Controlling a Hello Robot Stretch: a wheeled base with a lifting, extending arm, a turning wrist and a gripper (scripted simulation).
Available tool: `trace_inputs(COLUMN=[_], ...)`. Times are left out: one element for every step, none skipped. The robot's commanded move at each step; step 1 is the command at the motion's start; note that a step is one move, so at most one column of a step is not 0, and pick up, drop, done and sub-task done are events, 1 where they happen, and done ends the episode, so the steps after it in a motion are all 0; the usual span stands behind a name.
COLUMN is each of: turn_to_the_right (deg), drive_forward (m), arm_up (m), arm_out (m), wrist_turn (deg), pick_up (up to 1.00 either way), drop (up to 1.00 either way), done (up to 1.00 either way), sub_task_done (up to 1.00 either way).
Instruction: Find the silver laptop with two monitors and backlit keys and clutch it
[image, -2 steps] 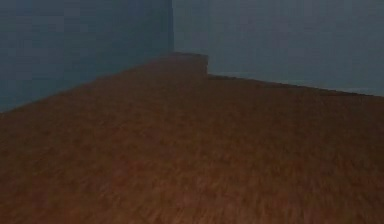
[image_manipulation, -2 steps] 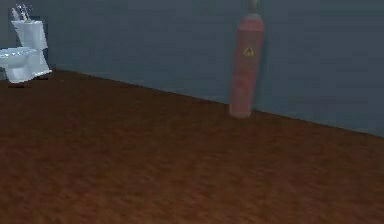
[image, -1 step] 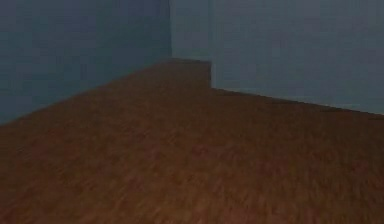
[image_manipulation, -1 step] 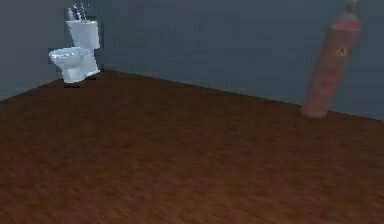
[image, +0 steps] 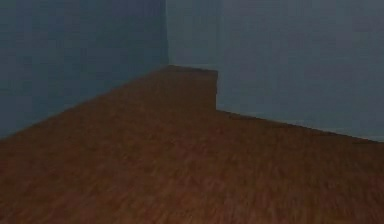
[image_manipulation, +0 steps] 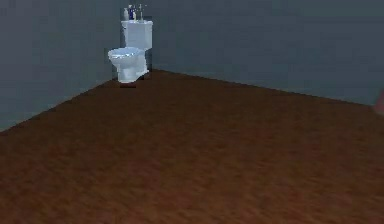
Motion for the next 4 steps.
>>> trace_inputs(turn_to_the_right=[0.0, 0.0, 0.0, 6.0], drive_forward=[1.0, 1.0, 0.9, 0.0], arm_up=[0.0, 0.0, 0.0, 0.0], arm_out=[0.0, 0.0, 0.0, 0.0], wrist_turn=[0.0, 0.0, 0.0, 0.0], pick_up=[0.0, 0.0, 0.0, 0.0], drop=[0.0, 0.0, 0.0, 0.0], done=[0.0, 0.0, 0.0, 0.0], sub_task_done=[0.0, 0.0, 0.0, 0.0])
